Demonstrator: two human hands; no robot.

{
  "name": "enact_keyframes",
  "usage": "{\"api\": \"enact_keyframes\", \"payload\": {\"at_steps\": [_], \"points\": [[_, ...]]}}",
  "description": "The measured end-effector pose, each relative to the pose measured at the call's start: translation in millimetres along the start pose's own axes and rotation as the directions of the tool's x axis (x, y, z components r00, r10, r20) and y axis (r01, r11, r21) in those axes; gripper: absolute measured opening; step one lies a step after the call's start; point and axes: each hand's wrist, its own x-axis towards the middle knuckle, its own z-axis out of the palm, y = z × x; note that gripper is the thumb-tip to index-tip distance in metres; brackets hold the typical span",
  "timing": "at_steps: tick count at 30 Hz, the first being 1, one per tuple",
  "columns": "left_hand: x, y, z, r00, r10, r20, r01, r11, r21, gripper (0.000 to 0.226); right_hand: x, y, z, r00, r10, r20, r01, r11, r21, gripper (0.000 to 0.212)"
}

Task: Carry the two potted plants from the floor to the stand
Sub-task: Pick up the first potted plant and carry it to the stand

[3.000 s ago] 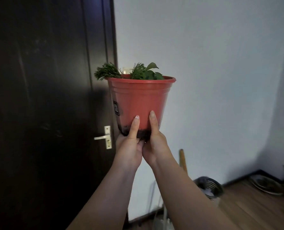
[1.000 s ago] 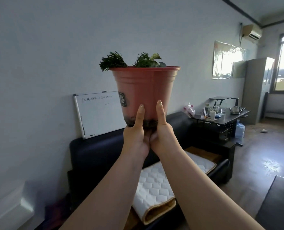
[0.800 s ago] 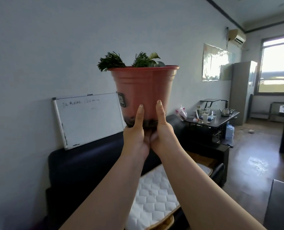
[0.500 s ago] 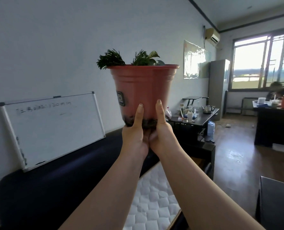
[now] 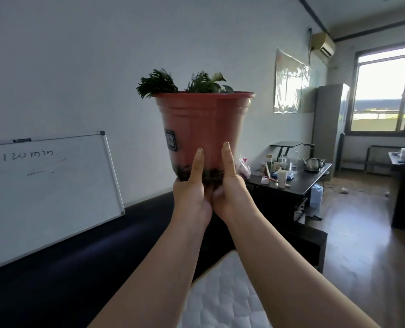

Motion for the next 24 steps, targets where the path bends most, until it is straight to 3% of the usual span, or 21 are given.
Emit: {"api": "enact_keyframes", "payload": {"at_steps": [5, 9, 12, 15, 18, 21, 24], "points": [[70.1, -46.9, 24.8, 0.999, 0.048, -0.002, -0.048, 0.999, 0.023, 0.054, 83.8, -18.9, -37.1, 0.998, 0.065, 0.023, -0.065, 0.998, 0.011, 0.083], [132.4, -87.8, 43.0, 0.997, 0.079, -0.001, -0.079, 0.996, 0.029, 0.053, 154.1, -34.6, -68.8, 0.995, 0.086, 0.047, -0.088, 0.995, 0.041, 0.082], [183.2, -124.5, 59.2, 0.996, 0.084, 0.029, -0.084, 0.996, 0.003, 0.046, 213.8, -48.3, -96.9, 0.994, 0.089, 0.059, -0.093, 0.993, 0.068, 0.099], [229.8, -161.7, 76.9, 0.996, 0.080, 0.044, -0.080, 0.997, -0.003, 0.061, 268.3, -64.7, -127.6, 0.993, 0.097, 0.061, -0.102, 0.990, 0.096, 0.104], [268.0, -199.5, 96.0, 0.996, 0.069, 0.049, -0.068, 0.998, -0.015, 0.070, 311.6, -84.4, -156.1, 0.996, 0.068, 0.053, -0.072, 0.994, 0.079, 0.084], [305.7, -243.7, 121.1, 0.999, 0.051, 0.018, -0.051, 0.999, -0.003, 0.079, 352.3, -116.4, -188.9, 0.998, 0.050, 0.040, -0.051, 0.998, 0.041, 0.045], [343.5, -295.9, 151.1, 0.998, 0.058, 0.018, -0.059, 0.998, 0.033, 0.072, 400.1, -153.2, -229.3, 0.999, 0.052, 0.010, -0.052, 0.998, 0.038, 0.024]]}}
